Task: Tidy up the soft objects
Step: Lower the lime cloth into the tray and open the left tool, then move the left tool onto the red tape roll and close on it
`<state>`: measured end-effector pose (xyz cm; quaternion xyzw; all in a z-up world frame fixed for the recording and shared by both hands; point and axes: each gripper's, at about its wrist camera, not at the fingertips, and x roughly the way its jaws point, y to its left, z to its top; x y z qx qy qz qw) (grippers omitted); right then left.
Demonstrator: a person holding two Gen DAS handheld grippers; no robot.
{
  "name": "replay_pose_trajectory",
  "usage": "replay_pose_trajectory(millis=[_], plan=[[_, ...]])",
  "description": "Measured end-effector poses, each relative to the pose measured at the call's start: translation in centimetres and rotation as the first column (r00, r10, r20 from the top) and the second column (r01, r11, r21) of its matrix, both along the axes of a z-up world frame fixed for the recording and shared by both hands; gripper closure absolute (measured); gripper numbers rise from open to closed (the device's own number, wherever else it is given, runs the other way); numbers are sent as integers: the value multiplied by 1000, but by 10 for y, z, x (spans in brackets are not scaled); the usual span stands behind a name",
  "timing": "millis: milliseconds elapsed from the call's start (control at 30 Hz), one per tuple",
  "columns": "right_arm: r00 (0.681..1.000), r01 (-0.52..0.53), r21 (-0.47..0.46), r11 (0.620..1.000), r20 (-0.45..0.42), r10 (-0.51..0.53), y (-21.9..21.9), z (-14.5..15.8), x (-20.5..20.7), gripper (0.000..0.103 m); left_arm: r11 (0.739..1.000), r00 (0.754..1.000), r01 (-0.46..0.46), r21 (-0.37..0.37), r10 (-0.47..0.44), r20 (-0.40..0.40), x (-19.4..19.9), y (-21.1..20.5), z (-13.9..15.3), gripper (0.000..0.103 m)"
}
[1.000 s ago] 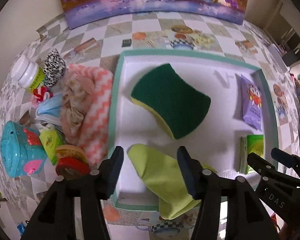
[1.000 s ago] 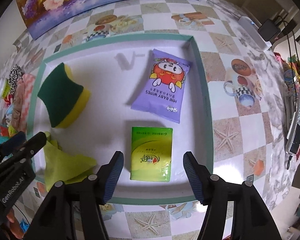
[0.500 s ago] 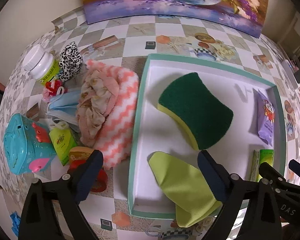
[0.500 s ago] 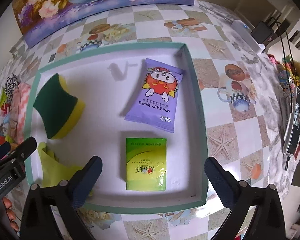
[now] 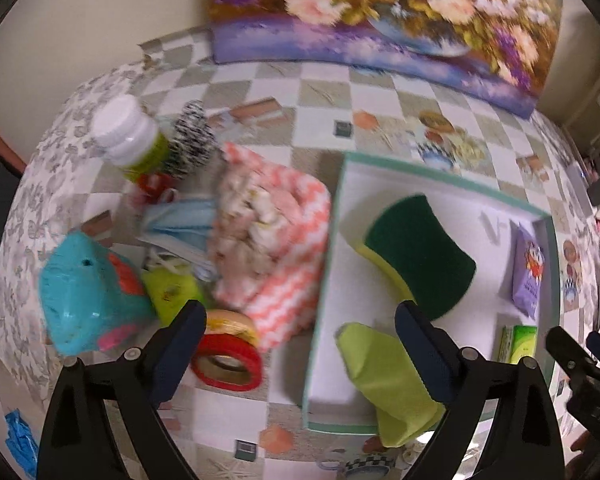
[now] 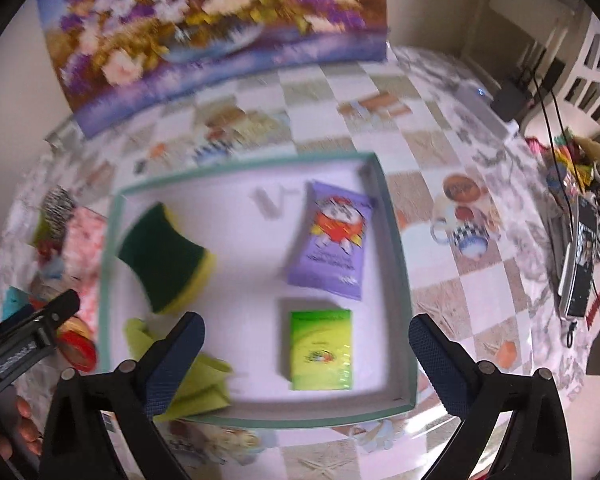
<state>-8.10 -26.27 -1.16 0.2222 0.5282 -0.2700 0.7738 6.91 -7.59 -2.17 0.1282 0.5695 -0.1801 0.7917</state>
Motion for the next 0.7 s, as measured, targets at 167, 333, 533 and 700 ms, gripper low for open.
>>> replay_pose_trajectory(millis=[167, 333, 533, 700], plan=[[997, -71, -13, 997, 14, 72, 27, 7, 22, 0, 998, 998, -63, -19, 63, -23, 17, 25, 3, 7], [990, -139, -1, 990, -17, 139, 51, -4, 41, 0, 991, 990, -130, -20, 128, -64, 31, 49, -3, 7], [974, -222, 13, 975, -31, 223, 81, -10, 59, 0, 992, 990, -130, 7, 130, -61, 33, 57, -8, 8], [974, -219, 23, 975, -44, 220, 85, -13, 62, 0, 996, 989, -87, -11, 85, -118, 26, 52, -19, 8]])
